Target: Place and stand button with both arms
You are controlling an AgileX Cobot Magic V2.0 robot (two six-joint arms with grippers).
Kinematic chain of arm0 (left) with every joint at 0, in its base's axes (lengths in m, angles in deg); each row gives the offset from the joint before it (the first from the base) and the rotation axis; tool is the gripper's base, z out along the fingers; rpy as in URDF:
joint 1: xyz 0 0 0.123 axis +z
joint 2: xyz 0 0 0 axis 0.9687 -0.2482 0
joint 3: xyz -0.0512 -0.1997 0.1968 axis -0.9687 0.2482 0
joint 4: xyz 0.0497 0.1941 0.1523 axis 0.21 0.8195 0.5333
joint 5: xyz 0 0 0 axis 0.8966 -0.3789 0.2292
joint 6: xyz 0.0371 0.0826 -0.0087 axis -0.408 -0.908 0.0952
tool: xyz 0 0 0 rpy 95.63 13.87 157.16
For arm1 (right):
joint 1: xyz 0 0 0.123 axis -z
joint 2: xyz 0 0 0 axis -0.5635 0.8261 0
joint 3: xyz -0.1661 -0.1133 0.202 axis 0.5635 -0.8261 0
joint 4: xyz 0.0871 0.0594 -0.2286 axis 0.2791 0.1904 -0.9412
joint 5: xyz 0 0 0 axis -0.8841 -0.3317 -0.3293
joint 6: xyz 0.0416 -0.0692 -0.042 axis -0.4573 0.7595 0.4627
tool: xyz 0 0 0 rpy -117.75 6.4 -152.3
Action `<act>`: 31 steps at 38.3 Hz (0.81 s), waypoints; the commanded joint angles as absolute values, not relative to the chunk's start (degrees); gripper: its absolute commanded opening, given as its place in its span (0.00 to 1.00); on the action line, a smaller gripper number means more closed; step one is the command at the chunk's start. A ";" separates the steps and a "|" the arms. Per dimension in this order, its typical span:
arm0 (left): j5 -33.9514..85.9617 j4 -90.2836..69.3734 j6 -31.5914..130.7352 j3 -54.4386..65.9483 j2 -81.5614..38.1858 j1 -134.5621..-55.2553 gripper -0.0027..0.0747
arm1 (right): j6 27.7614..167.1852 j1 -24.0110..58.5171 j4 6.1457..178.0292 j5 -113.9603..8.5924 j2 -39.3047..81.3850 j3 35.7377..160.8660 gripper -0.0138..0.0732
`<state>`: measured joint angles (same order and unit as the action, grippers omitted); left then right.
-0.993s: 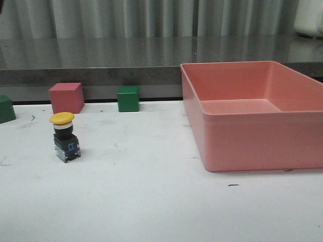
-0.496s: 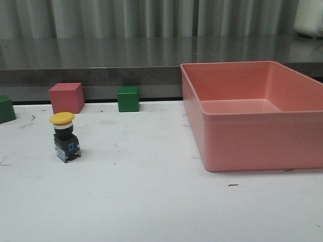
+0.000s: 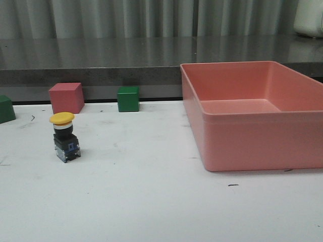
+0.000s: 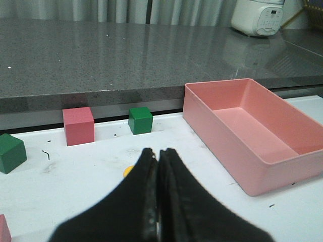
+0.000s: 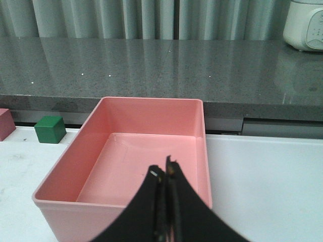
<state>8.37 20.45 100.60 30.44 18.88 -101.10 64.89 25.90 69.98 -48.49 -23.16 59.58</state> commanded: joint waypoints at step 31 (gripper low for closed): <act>28.56 10.79 88.81 41.08 25.60 -88.52 0.01 | 65.28 25.99 69.23 -53.57 -22.62 61.08 0.08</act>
